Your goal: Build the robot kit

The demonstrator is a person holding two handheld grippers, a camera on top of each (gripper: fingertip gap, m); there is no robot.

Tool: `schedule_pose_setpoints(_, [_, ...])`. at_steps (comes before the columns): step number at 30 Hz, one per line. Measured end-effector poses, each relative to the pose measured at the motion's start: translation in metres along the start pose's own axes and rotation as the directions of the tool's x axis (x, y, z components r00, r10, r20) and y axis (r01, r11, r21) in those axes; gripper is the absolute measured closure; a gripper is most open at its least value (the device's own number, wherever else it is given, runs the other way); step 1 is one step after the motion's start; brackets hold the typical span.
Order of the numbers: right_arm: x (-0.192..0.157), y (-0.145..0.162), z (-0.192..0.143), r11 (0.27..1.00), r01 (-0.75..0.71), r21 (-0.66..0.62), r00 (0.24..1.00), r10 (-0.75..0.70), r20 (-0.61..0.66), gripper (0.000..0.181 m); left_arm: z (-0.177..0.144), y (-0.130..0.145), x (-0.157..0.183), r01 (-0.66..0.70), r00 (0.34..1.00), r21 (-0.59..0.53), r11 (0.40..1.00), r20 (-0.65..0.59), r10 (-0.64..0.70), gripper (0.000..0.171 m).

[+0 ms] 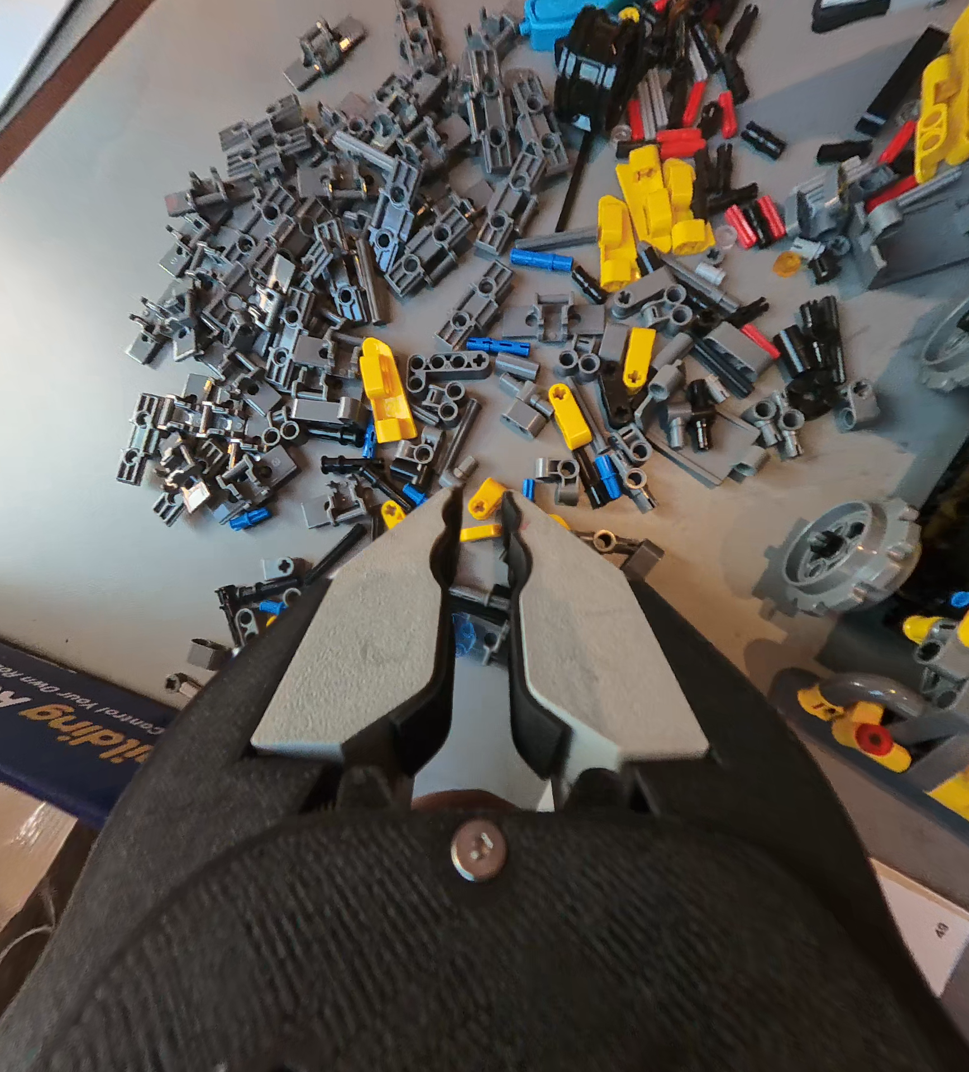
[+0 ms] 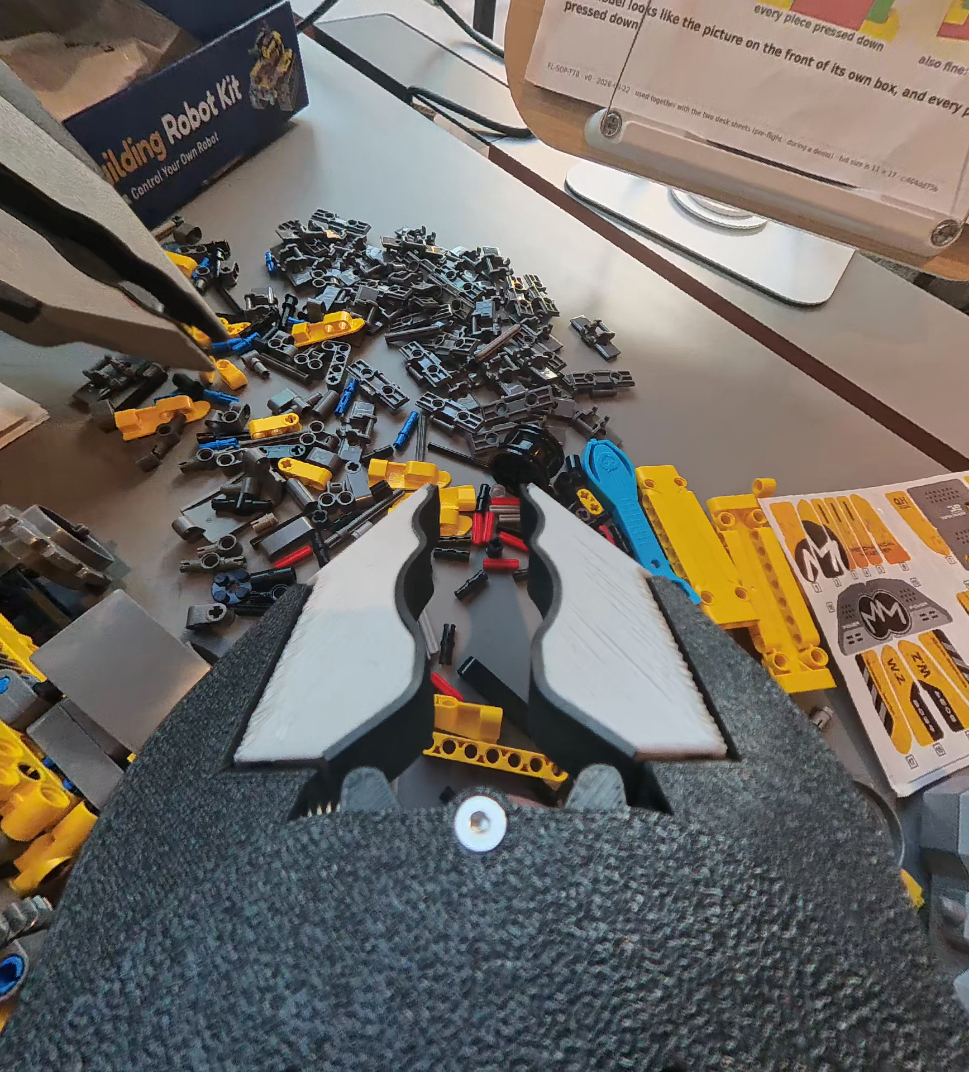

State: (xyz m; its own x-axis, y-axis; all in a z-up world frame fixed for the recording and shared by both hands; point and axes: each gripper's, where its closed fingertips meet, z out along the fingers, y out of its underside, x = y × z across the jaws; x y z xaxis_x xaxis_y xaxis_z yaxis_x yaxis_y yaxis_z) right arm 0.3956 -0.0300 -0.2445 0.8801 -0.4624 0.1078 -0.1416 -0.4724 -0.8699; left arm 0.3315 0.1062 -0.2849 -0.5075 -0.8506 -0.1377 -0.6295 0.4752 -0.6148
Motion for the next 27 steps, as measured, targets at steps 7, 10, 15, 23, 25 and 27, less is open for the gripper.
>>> schedule_pose_setpoints(7, [0.003, 0.004, 0.001, 1.0, -0.008, -0.014, 1.0, 0.008, -0.002, 0.157, -0.016, -0.021, -0.02, 0.058, 0.995, 0.14, 0.988, 0.075, -0.069, 0.152])
schedule_pose_setpoints(10, [0.004, 0.004, 0.0, 1.0, 0.003, -0.016, 1.0, -0.004, -0.007, 0.157, -0.021, -0.026, -0.029, 0.11, 0.989, 0.187, 0.976, 0.074, -0.126, 0.146])
schedule_pose_setpoints(15, [0.002, 0.006, 0.001, 0.999, 0.019, -0.032, 1.0, -0.019, -0.002, 0.157, -0.021, -0.02, -0.04, 0.165, 0.981, 0.183, 0.969, 0.069, -0.18, 0.141])
schedule_pose_setpoints(23, [-0.001, 0.005, 0.001, 0.998, 0.052, -0.038, 0.999, -0.053, -0.008, 0.157, -0.011, -0.009, -0.029, 0.116, 0.992, 0.105, 0.988, 0.033, -0.12, 0.151])
schedule_pose_setpoints(25, [-0.001, 0.004, 0.0, 0.998, 0.054, -0.036, 0.998, -0.055, -0.009, 0.157, -0.004, -0.002, -0.018, 0.085, 0.996, 0.054, 0.995, -0.016, -0.084, 0.151])
schedule_pose_setpoints(27, [-0.001, 0.003, 0.0, 0.998, 0.055, -0.034, 0.998, -0.056, -0.01, 0.157, 0.003, 0.003, -0.012, 0.046, 0.999, 0.016, 0.999, -0.021, -0.046, 0.15])
